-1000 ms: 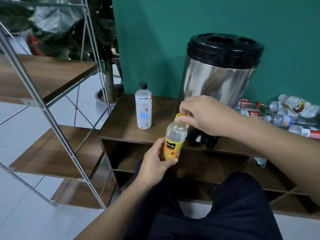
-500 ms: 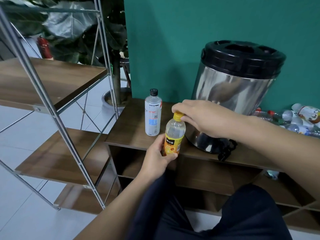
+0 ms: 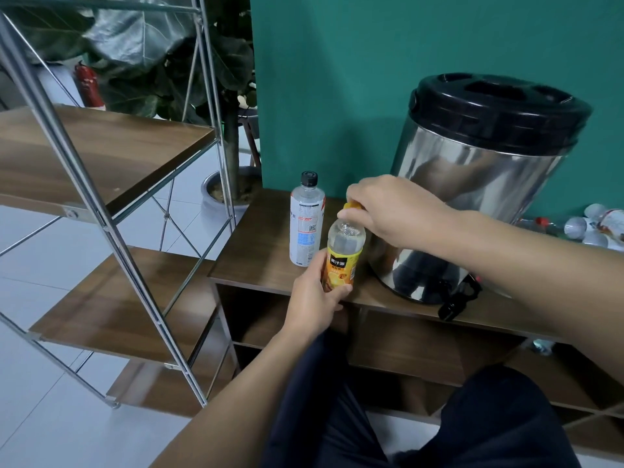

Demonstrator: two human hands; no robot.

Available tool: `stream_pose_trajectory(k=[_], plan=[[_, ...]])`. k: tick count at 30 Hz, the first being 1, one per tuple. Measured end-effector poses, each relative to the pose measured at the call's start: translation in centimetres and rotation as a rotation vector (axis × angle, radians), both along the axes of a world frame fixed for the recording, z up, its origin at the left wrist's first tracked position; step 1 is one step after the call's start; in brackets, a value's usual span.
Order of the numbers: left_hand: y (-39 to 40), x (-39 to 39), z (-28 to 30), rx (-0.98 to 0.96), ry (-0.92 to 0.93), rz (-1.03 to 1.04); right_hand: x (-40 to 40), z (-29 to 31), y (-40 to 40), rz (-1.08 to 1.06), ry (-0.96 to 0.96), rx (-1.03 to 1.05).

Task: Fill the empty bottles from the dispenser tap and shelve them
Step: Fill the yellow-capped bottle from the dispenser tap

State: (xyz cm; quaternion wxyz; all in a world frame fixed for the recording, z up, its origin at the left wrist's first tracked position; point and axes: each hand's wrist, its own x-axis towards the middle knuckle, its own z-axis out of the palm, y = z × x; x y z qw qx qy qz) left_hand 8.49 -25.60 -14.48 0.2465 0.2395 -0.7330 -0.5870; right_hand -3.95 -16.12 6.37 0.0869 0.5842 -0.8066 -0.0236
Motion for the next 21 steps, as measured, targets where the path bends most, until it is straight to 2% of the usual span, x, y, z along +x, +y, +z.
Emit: stream_pose_trajectory(k=[8,14,18,21], plan=[[-1.4,-0.7,0.0,-0.034,-0.030,0.043,-0.8,-0.1,-0.7,0.068,-0.084,0.026],[-1.6,-0.8,-0.2,-0.117,-0.058,0.085,-0.1,-1.4,-2.3,-0.135,-0.018,-0.106],[-2.3,-0.9,-0.2,-0.178,-0.084,0.115,0.4,-3.7,-2.2,-0.150,-0.075,-0.248],[-2.9,-0.8,-0.3,-0.231,-0.113,0.102,0.8,-5.2,-1.8,-0.261,-0.187,-0.315]])
